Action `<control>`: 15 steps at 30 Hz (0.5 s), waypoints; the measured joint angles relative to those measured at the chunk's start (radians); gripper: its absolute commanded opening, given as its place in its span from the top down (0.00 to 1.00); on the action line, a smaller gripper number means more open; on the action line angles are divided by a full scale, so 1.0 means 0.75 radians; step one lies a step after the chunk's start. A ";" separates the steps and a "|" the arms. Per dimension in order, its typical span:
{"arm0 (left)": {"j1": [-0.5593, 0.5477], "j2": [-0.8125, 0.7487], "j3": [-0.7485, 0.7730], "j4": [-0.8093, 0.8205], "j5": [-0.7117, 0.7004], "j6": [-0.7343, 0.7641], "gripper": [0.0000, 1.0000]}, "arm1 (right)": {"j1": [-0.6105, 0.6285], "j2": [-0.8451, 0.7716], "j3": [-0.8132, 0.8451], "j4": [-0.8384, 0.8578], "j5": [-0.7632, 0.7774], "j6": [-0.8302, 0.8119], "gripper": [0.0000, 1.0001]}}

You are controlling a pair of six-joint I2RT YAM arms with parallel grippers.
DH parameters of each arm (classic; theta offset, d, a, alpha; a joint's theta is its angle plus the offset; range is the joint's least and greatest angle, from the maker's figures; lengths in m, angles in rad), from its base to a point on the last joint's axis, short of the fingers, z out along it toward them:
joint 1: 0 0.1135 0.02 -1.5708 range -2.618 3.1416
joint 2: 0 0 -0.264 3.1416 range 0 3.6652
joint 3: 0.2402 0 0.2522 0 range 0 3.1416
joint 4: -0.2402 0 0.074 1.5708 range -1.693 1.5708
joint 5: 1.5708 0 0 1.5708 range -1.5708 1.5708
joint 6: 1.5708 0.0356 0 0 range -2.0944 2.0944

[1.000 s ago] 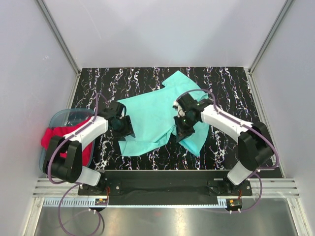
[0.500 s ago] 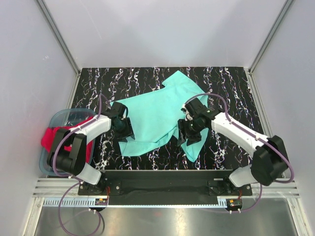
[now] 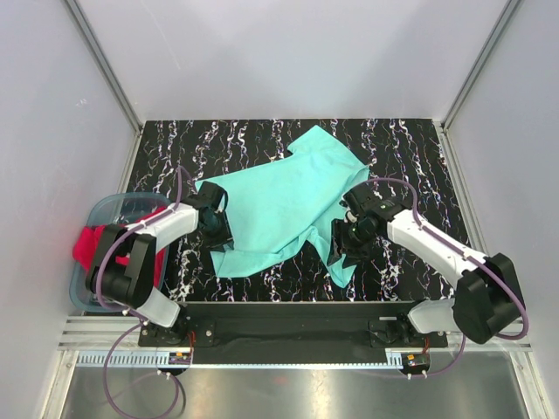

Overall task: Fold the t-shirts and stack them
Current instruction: Flatten the tshirt out

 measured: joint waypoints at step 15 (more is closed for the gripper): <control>-0.016 0.033 0.014 -0.009 -0.029 0.022 0.91 | -0.020 -0.040 -0.112 0.025 0.021 0.125 0.52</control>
